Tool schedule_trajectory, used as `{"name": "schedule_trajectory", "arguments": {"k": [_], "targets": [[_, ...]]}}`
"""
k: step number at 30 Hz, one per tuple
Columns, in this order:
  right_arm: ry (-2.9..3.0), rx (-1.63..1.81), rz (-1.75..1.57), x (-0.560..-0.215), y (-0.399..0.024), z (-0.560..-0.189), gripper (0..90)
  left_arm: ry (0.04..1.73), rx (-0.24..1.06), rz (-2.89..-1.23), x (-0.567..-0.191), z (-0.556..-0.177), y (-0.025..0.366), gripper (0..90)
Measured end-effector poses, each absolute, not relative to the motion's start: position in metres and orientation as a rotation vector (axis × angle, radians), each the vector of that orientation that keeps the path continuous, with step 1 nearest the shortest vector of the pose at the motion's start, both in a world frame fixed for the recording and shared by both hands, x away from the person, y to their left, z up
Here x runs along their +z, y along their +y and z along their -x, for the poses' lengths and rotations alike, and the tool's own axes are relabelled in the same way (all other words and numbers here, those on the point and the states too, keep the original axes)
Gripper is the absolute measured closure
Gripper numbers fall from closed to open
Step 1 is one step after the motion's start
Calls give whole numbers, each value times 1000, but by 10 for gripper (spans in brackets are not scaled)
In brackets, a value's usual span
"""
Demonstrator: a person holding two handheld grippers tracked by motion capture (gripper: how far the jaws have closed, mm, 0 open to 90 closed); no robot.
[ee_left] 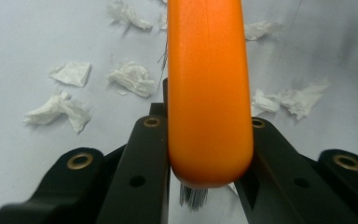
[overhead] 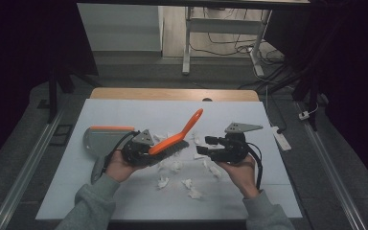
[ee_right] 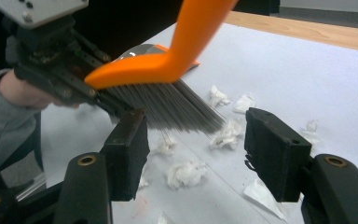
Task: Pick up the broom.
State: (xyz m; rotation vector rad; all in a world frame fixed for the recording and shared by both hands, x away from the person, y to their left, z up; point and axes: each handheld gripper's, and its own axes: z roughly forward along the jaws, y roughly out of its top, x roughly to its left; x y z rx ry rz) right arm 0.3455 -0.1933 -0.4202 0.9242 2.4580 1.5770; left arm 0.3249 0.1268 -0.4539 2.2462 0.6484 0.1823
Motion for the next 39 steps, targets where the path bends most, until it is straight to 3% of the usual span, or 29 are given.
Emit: {"name": "schedule_trajectory", "arguments": {"k": [13, 28, 39], "targets": [[2498, 1569, -789, -401, -198, -326, 399, 538, 148, -2417, -424, -329, 118, 799], [2567, 1428, -705, -396, -187, -322, 362, 443, 83, -2606, -429, -343, 85, 799], [2690, 1092, -579, -409, -166, -331, 352, 326, 20, -2697, -434, -342, 56, 798]]}}
